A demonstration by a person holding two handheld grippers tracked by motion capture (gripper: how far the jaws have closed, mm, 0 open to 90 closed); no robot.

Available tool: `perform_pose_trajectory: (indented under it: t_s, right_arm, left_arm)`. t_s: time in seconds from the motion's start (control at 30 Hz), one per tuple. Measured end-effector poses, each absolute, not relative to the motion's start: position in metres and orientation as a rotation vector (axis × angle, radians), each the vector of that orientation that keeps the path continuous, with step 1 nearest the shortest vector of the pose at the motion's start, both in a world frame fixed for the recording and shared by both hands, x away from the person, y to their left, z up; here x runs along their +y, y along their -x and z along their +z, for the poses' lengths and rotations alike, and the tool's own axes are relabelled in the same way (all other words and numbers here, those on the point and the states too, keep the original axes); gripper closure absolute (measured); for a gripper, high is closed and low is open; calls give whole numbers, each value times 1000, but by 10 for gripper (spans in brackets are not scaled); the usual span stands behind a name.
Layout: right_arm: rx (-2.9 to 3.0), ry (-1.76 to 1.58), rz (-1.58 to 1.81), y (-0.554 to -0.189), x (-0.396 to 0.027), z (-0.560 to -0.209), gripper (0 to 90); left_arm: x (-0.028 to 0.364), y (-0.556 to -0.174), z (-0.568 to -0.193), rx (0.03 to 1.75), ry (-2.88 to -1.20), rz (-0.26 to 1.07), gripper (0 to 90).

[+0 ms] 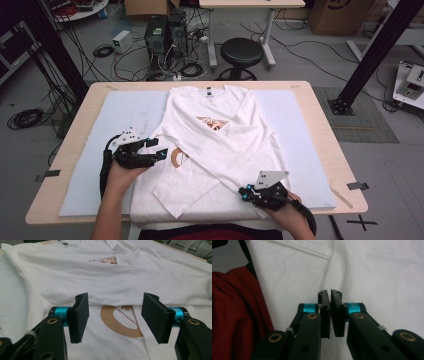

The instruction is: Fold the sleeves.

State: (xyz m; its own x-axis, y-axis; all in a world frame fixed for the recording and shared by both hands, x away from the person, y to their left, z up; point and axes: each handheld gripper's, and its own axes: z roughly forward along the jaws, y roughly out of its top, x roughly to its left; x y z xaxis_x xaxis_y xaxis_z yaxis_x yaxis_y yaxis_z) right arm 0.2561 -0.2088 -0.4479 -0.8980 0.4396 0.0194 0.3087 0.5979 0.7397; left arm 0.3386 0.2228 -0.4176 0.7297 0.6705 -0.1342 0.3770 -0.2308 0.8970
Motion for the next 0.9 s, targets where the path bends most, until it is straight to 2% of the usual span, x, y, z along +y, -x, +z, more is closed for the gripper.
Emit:
perform_pose_trajectory:
  t_s: [0.23, 0.3, 0.33, 0.37, 0.43, 0.47, 0.5, 0.67, 0.9]
  right_arm:
    - [2668, -616, 1201, -250, -213, -446, 870]
    - [2668, -620, 1216, -249, -214, -447, 761]
    - [2668, -620, 1216, -249, -214, -447, 761]
    - [2638, -627, 1253, -249, -218, -443, 709]
    - [2589, -661, 1273, -251, -225, -437, 644]
    - [2589, -661, 1273, -251, -225, -437, 644]
    - [2513, -721, 1310, -256, -237, -430, 594]
    - [2372, -853, 1318, -271, -259, -421, 501]
    - [2261, -944, 1321, -297, -279, -416, 419]
  left_arm:
    - [223, -339, -418, 816, -1849, 336, 390]
    - [222, -338, -418, 812, -1854, 336, 390]
    - [222, -338, -418, 812, -1854, 336, 390]
    - [222, -338, -418, 809, -1854, 333, 390]
    - [222, -338, -418, 809, -1852, 333, 390]
    - [222, -338, -418, 809, -1852, 333, 390]
    - [222, -338, -418, 808, -1854, 335, 389]
    - [221, -338, -418, 806, -1859, 333, 382]
    - [220, -338, -416, 799, -1864, 337, 367]
